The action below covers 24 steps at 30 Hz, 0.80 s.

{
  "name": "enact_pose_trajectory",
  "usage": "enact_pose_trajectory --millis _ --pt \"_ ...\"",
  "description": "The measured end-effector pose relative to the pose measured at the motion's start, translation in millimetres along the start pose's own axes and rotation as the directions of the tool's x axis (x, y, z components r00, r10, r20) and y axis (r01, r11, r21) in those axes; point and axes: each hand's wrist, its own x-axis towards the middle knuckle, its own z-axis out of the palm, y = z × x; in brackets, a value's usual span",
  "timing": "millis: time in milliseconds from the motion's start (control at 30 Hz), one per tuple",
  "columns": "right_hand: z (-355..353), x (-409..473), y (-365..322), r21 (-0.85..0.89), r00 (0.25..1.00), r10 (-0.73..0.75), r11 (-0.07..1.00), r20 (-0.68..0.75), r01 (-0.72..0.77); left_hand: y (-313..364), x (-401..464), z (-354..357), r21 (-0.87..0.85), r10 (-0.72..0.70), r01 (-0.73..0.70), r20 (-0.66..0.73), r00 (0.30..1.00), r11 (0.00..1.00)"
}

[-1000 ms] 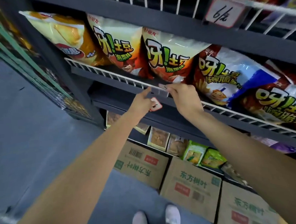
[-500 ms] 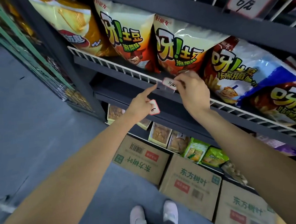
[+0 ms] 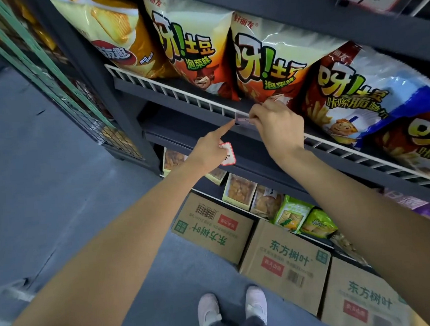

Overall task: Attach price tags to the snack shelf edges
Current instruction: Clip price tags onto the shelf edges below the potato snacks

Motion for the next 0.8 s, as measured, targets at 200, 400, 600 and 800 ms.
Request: enact_pose_trajectory --millis 200,400,600,800 --pt "3 -6 -3 0.065 0.984 0.166 0.983 0.06 -0.17 -1 3 -4 -0.03 0.004 -0.003 0.028 1.0 1.0" --pt "10 -10 -10 -0.015 0.99 0.138 0.99 0.034 -0.137 -2 3 -5 -0.057 0.023 -0.021 0.034 0.999 0.998" --pt "4 -7 -12 -0.171 0.982 0.175 0.972 0.077 -0.16 1 2 -5 -0.085 0.011 -0.007 0.037 0.999 0.996" --pt "-3 -6 -17 -0.232 0.983 0.165 0.962 0.076 -0.143 1 9 -3 -0.124 -0.003 0.007 0.033 0.999 0.992"
